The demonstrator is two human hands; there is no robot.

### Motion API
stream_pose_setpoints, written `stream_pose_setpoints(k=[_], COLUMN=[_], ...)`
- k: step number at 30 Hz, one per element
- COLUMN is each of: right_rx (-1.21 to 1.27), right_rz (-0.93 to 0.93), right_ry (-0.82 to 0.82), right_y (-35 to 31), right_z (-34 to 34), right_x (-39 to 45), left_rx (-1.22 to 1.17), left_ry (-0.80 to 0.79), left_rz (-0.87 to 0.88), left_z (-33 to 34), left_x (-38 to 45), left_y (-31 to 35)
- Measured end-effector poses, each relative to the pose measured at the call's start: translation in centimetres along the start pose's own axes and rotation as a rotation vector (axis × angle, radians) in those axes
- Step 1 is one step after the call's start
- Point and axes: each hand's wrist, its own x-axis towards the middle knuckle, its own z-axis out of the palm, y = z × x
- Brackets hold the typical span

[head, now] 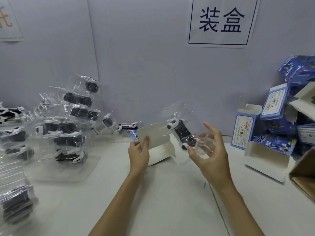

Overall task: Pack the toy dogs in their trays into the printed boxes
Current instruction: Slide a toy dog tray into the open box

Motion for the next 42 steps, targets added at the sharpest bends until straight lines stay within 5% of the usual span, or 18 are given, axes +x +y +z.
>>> stream_pose_setpoints(k=[7,18,29,42], right_rx=[-0.144,-0.441,-0.477,-0.706], right_rz=[-0.079,-0.218,-0.203,-0.171], right_ry=[-0.254,-0.426,-0.407,-0.323], right_y=[-0.2,-1.3,-0.7,-0.6], right_z=[0.5,-0.3,0.0,1.0], right_x=[-0.6,-0.6,-0.6,-1.3], left_rx=[-0.086,0.129,-0.029,0.52], left_ry=[0.001,-0.278,-0.043,-0.173], left_rz=[-0.068,0.03,0.028,0.321], left_z=[-0.8,-3.8,-2.0,-2.5], left_x=[1.9,3.6,1.4,3.4], left_y=[4.4,5.4,3.2,5.3])
